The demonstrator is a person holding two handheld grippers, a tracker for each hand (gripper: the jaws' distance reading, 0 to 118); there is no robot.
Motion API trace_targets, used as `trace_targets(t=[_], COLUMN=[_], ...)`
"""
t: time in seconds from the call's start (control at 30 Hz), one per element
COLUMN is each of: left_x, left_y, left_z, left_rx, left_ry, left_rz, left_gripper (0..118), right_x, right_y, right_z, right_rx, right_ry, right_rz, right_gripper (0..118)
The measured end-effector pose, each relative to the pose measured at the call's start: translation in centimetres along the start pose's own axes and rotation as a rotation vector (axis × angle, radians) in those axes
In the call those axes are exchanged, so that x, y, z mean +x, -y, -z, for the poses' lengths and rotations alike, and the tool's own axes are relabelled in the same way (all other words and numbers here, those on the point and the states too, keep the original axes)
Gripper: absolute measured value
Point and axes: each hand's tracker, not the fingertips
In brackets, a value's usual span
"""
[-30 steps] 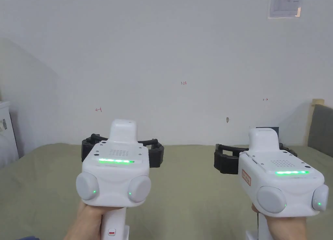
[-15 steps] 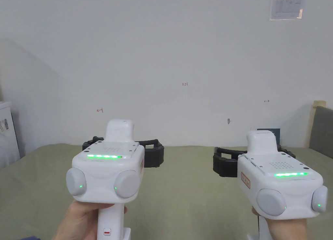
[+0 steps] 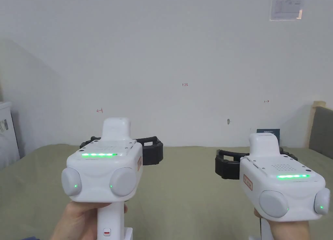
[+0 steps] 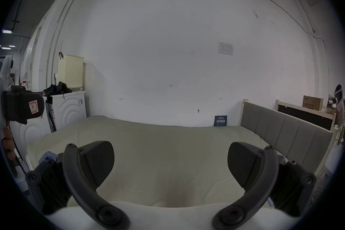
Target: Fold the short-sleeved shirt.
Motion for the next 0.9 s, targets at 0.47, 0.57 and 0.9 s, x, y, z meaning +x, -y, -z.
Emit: trace_targets(t=[0.47,0.57,0.9], left_x=[-0.24,-0.12,0.01], left_y=[0.27,0.26,0.21], left_z=[0.26,0.19,-0.22], left_rx=[-0.008,-0.010,0.001], left_ry=[-0.004,-0.008,0.019], left_rz=[0.015,0.017,0.018], left_gripper=[118,118,118], right_x=[-0.06,-0.05,-0.34], right_y=[-0.13,-0.13,-0.44], right_z=[0.16,0.44,-0.17], right_rx=[0.006,0.007,0.007], right_ry=[-0.005,-0.005,-0.009], right_rz=[-0.004,-0.003,-0.003], right_gripper=[118,118,118])
